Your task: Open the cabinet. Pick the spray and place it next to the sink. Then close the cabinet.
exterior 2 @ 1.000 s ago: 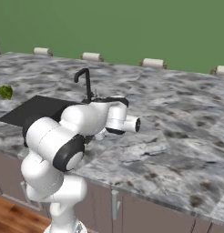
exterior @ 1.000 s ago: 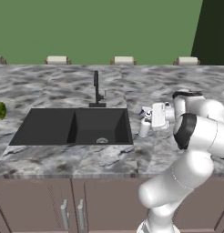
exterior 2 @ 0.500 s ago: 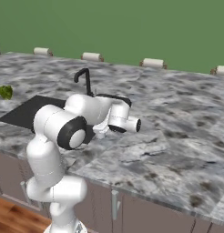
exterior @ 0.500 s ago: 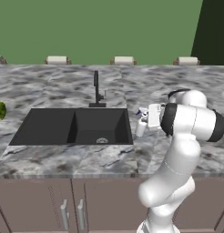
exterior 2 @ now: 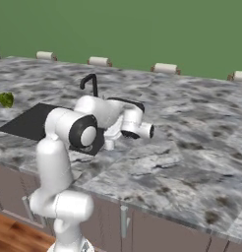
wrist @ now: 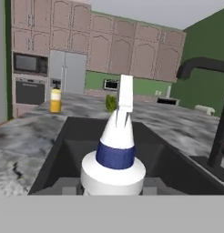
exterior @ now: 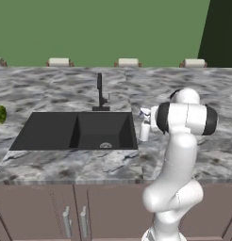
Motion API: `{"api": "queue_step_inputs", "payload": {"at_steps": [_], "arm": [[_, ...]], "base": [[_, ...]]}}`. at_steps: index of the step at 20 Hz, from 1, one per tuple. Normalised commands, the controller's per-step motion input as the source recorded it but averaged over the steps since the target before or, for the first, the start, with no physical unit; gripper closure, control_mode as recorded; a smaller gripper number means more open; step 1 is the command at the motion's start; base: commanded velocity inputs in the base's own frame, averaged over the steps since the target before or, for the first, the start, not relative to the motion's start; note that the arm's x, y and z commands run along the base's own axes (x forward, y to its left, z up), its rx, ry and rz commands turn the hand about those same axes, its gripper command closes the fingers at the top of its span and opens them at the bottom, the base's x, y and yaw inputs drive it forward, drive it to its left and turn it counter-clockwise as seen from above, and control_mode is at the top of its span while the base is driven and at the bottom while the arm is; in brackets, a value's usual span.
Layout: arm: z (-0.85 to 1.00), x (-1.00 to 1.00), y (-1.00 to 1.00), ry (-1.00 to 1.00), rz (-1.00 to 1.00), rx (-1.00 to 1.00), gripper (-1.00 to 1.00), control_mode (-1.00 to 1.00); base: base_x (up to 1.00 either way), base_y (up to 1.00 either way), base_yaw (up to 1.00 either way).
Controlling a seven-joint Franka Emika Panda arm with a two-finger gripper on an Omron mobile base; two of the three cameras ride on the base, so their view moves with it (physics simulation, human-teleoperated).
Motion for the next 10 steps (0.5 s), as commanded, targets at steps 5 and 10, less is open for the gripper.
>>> {"api": "queue_step_inputs", "payload": {"at_steps": [5,10], "arm": [[-0.34,0.2,-0.04,0.03,0.05,0.0,1.0,-1.0],[-0.47,0.0,-0.1,0.0,0.05,0.0,1.0,-1.0]], "base": [[0.0,0.0,0.0],[0.0,0.0,0.0]]}}
